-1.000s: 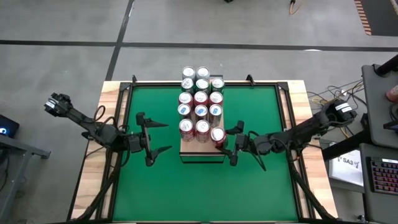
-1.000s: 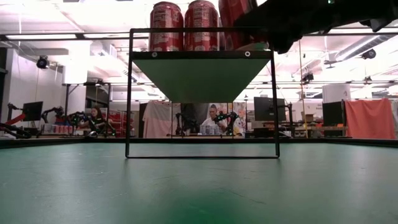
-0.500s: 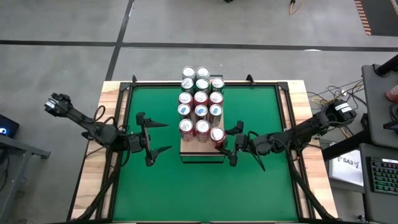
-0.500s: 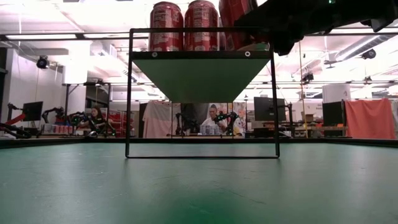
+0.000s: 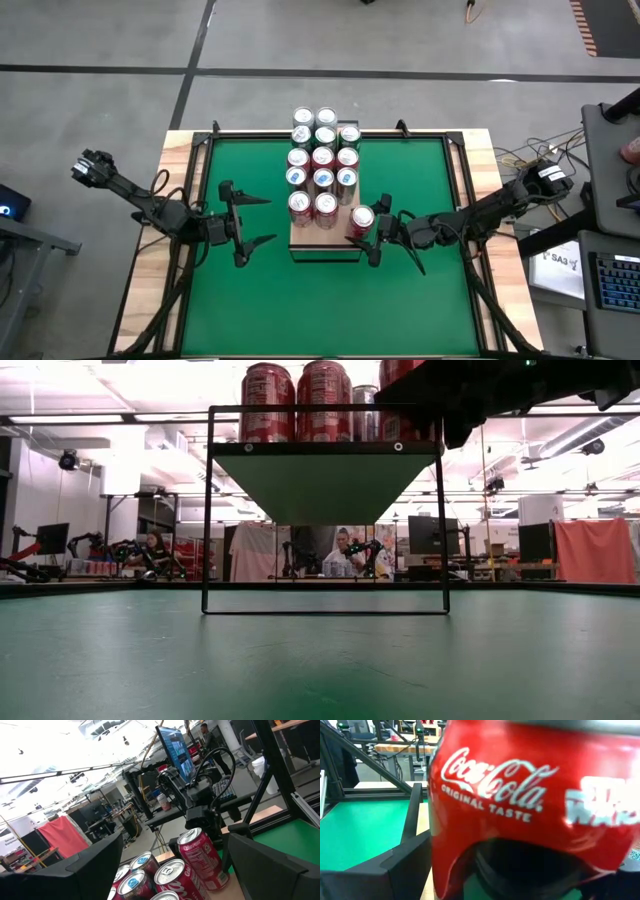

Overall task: Place canned beverage on shelf
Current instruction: Put the red can on the shelf

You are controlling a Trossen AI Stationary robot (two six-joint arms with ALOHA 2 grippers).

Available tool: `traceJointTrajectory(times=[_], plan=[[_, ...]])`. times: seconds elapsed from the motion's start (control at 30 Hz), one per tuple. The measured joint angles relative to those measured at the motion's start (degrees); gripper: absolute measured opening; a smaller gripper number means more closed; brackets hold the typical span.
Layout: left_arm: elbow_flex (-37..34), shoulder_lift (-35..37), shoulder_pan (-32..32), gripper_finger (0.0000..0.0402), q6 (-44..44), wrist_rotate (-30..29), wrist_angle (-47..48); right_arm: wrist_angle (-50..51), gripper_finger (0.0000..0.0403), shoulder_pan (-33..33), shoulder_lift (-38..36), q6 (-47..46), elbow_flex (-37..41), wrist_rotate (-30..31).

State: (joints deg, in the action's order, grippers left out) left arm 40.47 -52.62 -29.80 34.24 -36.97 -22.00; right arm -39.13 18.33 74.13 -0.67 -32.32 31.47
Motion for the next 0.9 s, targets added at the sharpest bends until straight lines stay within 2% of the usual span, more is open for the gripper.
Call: traceJointTrajectory(times=[0.23, 0.53, 0.9], plan=[[0.0, 0.0, 0.0, 0.0346, 0.0, 0.0, -0.4, -1.1, 0.0356, 0.0, 0.0, 0.0, 0.0, 0.0], [0.0, 0.0, 0.0, 0.0346, 0.2, 0.0, -0.8, -4.5, 0.0328, 0.0, 0.0, 1.7, 0.0, 0.0], [0.0, 0.0, 0.0, 0.0346, 1.0, 0.0, -1.6, -6.1, 0.0326, -2.2, 0.0, 1.8, 0.0, -1.9]])
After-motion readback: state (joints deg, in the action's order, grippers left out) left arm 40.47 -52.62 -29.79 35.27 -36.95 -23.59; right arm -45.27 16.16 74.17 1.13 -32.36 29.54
